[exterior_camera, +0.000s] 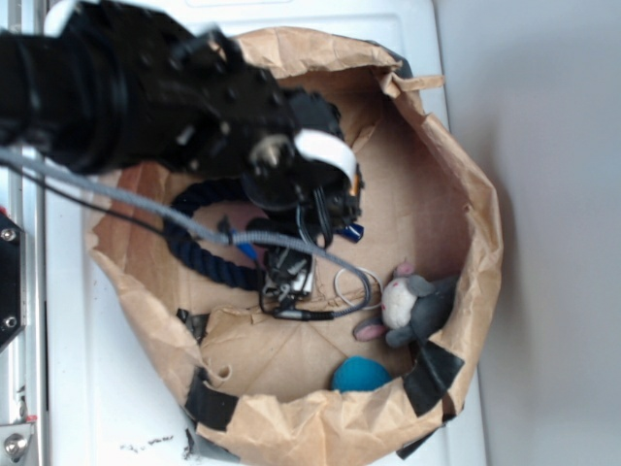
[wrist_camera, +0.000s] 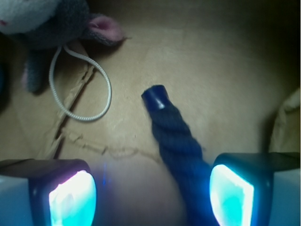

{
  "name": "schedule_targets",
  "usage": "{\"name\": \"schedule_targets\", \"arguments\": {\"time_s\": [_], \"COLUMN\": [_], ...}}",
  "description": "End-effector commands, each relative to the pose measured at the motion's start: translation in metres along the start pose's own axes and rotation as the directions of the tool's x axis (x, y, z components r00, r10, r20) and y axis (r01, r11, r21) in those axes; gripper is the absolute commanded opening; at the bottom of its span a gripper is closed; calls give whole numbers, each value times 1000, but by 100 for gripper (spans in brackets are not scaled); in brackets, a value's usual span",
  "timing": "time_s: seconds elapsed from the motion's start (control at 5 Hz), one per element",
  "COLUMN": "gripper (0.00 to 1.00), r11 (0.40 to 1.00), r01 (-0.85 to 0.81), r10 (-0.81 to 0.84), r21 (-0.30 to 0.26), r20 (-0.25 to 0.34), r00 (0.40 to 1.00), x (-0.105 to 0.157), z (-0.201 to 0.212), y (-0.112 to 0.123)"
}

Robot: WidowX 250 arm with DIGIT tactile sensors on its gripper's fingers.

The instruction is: Grab the blue rope.

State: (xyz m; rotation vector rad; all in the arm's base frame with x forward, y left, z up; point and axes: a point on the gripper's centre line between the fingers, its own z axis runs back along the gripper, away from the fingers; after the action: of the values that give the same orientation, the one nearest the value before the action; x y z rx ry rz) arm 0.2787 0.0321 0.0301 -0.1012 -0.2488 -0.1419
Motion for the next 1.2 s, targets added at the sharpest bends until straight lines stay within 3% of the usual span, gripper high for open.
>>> {"name": "schedule_targets", "arguments": {"time_s": [0.0, 0.2, 0.6, 0.8, 1.0], "gripper": [100, 100, 100, 0, 0], "r11": [1000, 999, 999, 999, 999], "r01": [26, 36, 38, 28, 28], "r10": [-26, -35, -36, -27, -25], "r21": [3, -30, -37, -28, -35], "r20": [47, 33, 47, 54, 65], "r00": [999, 999, 998, 998, 998], "x": [13, 14, 17, 14, 13], "z": [-8, -2, -12, -18, -19], "y": [-13, -10, -13, -15, -14]}}
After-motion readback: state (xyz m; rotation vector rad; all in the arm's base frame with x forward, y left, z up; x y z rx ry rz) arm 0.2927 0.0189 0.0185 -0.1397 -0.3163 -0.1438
